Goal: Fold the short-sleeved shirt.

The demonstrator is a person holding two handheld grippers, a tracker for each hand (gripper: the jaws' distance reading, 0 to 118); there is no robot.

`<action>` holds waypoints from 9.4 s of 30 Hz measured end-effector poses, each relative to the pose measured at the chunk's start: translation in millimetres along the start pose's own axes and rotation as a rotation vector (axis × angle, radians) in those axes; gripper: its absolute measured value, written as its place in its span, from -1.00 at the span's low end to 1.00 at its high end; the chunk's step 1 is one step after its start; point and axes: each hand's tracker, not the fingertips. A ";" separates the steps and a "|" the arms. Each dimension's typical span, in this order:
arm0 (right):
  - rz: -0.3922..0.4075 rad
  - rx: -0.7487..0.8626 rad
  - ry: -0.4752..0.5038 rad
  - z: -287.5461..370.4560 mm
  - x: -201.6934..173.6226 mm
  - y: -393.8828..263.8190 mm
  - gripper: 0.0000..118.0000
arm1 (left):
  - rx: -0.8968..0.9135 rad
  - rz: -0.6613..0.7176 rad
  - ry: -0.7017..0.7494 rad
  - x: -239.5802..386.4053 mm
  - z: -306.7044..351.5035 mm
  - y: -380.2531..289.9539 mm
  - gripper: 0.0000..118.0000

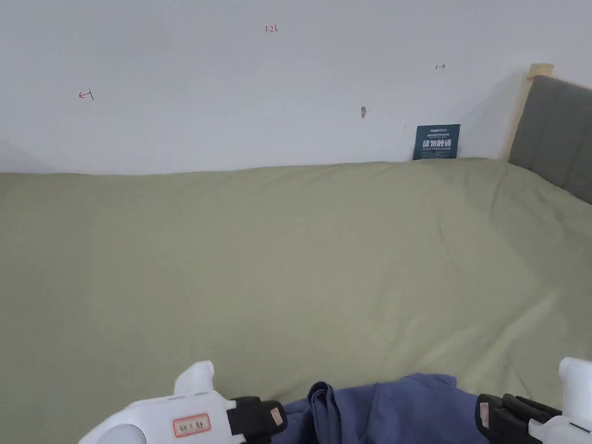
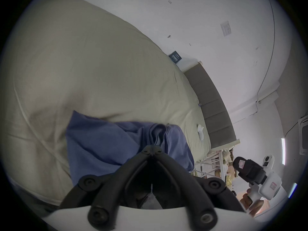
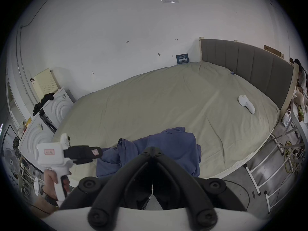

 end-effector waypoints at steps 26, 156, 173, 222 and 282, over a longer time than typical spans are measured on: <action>0.050 0.030 0.001 14.7 -9.9 1.2 -0.97 | 0.005 -0.044 -0.156 33.3 -39.4 -19.7 -1.00; 0.293 -0.241 0.698 -138.3 -164.3 -39.0 -0.95 | 0.393 -0.290 0.564 -48.2 212.2 -4.2 -1.00; -0.282 -0.474 0.813 -294.5 -76.0 -105.1 -0.97 | 0.048 -0.005 0.207 -119.2 150.5 29.3 -0.52; -0.106 -0.301 0.791 -219.6 -126.0 -74.5 -0.97 | 0.006 0.288 0.628 -353.9 402.0 166.0 -0.56; 0.335 0.419 -0.117 -18.5 -111.6 32.6 -0.97 | 0.780 -0.588 0.699 117.3 160.7 0.7 -1.00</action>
